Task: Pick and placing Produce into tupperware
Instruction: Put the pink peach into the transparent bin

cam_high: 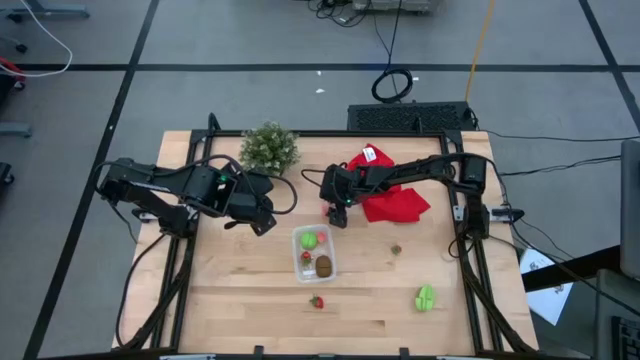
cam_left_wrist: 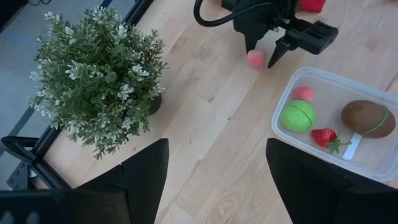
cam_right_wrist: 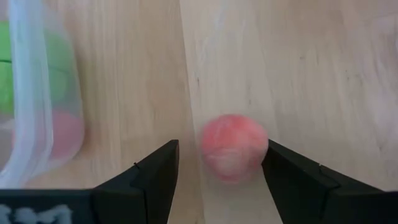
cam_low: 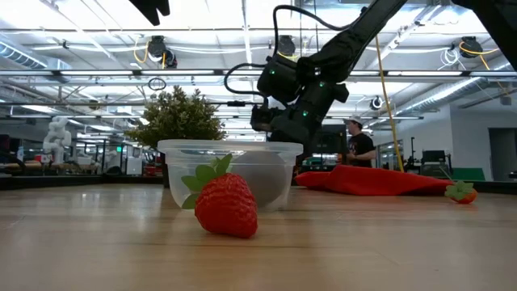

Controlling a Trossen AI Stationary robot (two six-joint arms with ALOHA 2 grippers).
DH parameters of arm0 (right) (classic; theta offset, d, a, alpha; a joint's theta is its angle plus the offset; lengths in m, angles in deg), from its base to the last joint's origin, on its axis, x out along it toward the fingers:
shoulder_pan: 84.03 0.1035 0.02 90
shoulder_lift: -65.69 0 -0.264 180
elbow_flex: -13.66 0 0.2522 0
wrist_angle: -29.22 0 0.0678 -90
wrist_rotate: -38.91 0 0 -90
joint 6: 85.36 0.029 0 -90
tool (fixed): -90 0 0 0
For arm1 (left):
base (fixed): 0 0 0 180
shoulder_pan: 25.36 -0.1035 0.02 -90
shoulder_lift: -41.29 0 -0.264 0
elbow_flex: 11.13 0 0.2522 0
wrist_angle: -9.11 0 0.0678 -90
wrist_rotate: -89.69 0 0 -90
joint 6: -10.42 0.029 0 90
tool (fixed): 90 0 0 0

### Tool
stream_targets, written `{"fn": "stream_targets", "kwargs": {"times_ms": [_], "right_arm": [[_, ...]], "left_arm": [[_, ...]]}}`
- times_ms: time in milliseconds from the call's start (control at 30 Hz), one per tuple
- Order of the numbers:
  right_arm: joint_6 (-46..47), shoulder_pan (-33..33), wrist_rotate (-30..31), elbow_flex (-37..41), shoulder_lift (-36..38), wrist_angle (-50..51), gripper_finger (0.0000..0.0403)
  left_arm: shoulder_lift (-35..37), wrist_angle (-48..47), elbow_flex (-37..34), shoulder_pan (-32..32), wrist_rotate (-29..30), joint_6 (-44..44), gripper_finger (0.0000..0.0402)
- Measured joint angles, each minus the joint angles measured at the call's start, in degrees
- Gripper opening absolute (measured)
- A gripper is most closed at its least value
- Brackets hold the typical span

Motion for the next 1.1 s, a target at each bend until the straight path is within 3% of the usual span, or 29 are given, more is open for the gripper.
{"fn": "stream_targets", "kwargs": {"times_ms": [533, 900, 1100], "right_arm": [[0.49, -0.56, 0.26, -0.02, 0.0, -0.6, 0.0211], [0.78, -1.75, 0.31, -0.04, 0.0, -0.59, 0.0128], [0.65, -1.76, 0.31, -0.04, 0.0, -0.6, 0.0122]], "left_arm": [[0.0, 0.17, 0.0, 0.0, 0.02, 0.15, 0.0273], [-0.01, 1.31, 0.0, 0.0, 0.02, 1.68, 0.0273], [0.0, 1.32, 0.0, 0.0, 0.04, 2.08, 0.0273]]}}
